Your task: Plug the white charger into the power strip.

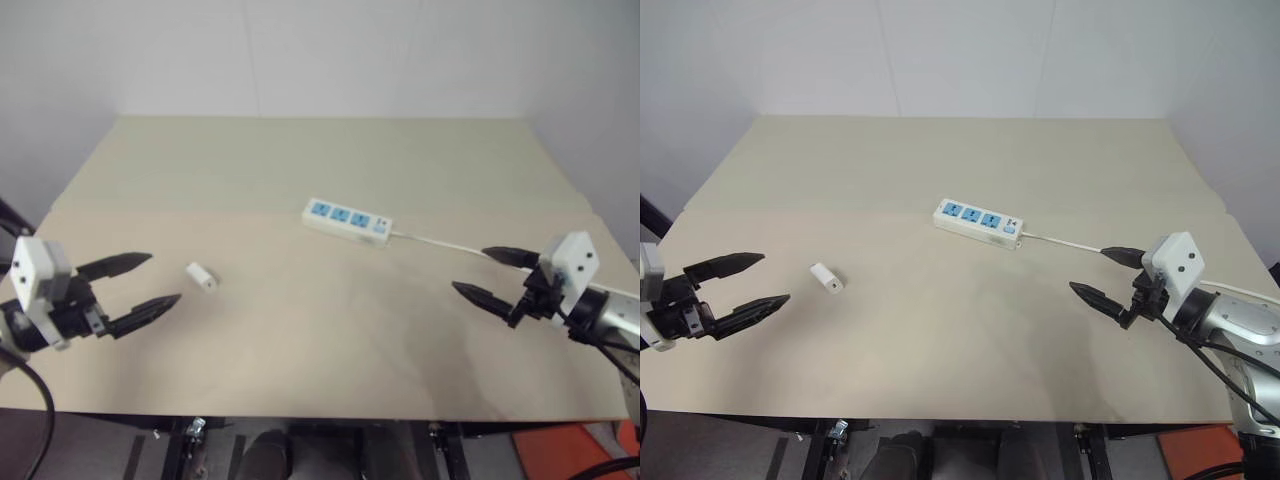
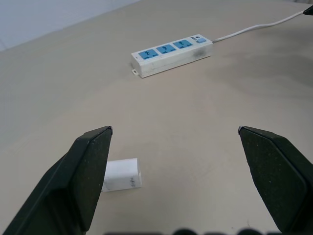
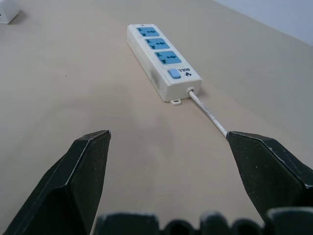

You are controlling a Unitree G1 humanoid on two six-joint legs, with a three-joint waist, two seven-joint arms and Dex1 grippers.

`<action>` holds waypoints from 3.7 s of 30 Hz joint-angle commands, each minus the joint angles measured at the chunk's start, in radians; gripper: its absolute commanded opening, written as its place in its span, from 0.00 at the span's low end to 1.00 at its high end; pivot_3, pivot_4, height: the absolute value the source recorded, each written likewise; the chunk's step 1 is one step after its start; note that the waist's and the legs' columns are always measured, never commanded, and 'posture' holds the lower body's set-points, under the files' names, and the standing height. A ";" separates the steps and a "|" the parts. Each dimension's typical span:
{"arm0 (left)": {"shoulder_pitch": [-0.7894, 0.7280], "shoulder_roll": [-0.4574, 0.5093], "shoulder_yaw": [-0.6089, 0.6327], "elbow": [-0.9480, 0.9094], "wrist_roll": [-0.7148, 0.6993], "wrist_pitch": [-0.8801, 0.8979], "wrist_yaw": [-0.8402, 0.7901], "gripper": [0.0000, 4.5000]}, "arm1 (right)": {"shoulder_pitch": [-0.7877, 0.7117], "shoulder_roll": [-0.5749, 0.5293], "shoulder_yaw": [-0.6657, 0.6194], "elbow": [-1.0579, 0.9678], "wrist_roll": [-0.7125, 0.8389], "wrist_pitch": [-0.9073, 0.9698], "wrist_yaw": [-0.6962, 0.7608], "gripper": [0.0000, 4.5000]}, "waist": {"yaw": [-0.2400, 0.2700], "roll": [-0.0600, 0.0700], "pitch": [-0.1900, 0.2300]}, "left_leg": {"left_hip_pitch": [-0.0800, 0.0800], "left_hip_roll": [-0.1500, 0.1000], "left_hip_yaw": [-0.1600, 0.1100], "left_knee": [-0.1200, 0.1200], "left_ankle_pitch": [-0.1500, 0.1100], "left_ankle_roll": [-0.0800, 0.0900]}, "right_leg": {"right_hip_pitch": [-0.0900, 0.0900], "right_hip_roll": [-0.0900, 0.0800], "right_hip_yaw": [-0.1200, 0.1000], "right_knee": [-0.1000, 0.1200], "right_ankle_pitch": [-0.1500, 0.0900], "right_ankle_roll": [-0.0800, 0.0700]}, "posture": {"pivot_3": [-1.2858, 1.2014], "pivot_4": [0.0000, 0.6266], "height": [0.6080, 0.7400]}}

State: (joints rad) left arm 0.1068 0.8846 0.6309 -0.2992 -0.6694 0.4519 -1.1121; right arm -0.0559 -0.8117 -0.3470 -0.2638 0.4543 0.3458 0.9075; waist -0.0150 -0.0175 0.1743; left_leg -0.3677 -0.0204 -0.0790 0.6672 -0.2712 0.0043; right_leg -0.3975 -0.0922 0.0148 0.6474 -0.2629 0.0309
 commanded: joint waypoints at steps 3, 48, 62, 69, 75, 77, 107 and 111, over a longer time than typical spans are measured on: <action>-0.017 0.015 0.006 -0.011 -0.008 -0.013 0.001 1.00 | -0.007 -0.010 -0.032 -0.001 0.003 -0.025 -0.002 0.99 | 0.000 0.000 0.000 | 0.000 0.000 0.000 0.000 0.000 0.000 | 0.000 0.000 0.000 0.000 0.000 0.000 | 0.52 0.24 1.00; -0.088 0.004 -0.073 0.009 -0.005 -0.024 0.000 1.00 | -0.452 0.167 0.244 0.460 -0.221 -0.163 -0.132 0.99 | -0.015 0.000 0.000 | 0.000 0.000 0.002 0.000 0.000 0.000 | -0.004 0.002 0.003 0.001 0.002 -0.001 | 0.52 0.24 1.00; -0.084 -0.002 -0.074 -0.009 -0.014 -0.032 0.010 1.00 | -0.903 0.287 0.400 1.327 -0.442 -0.521 -0.089 0.99 | -0.030 0.000 0.000 | -0.004 0.000 0.003 -0.001 0.000 -0.001 | -0.009 0.001 0.006 0.000 0.002 -0.001 | 0.52 0.24 1.00; -0.040 -0.017 -0.051 -0.047 -0.021 -0.032 0.024 1.00 | -1.001 0.303 0.429 1.520 -0.533 -0.527 -0.118 0.99 | -0.035 0.000 0.000 | -0.004 0.000 0.004 -0.002 0.000 -0.002 | -0.011 0.001 0.008 0.000 0.002 -0.001 | 0.52 0.24 1.00; -0.009 -0.023 -0.032 -0.070 -0.027 -0.031 0.036 1.00 | -1.019 0.315 0.433 1.562 -0.566 -0.478 -0.049 0.79 | -0.038 0.000 0.000 | -0.003 0.001 0.005 -0.002 0.001 -0.003 | -0.011 0.001 0.010 0.001 0.002 -0.001 | 0.52 0.24 1.00; -0.002 -0.024 -0.026 -0.076 -0.029 -0.030 0.038 1.00 | -1.019 0.318 0.433 1.566 -0.576 -0.473 -0.043 0.63 | -0.038 0.000 0.000 | -0.003 0.001 0.005 -0.002 0.001 -0.003 | -0.011 0.002 0.010 0.001 0.002 -0.001 | 0.52 0.24 1.00; -0.061 0.017 -0.077 -0.022 -0.034 -0.020 0.003 1.00 | -0.398 0.100 0.376 0.586 -0.279 -0.384 0.468 0.01 | -0.026 -0.001 -0.001 | -0.002 0.002 0.005 -0.002 -0.001 -0.004 | -0.010 0.002 0.011 0.001 0.002 0.000 | 0.52 0.24 1.00; -0.085 0.023 -0.099 -0.002 -0.028 -0.023 -0.006 1.00 | -0.352 0.061 0.379 0.559 -0.287 -0.392 0.441 0.01 | -0.026 -0.001 -0.001 | -0.001 0.002 0.005 -0.002 -0.001 -0.004 | -0.010 0.002 0.011 0.001 0.003 0.000 | 0.52 0.24 1.00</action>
State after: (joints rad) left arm 0.0394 0.8934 0.5286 -0.2994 -0.6953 0.4368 -1.1123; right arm -0.4011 -0.7449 0.0551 0.3219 0.1529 -0.0482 1.3678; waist -0.0412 -0.0184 0.1731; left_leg -0.3685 -0.0192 -0.0734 0.6649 -0.2721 0.0008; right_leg -0.4070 -0.0903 0.0264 0.6486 -0.2600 0.0312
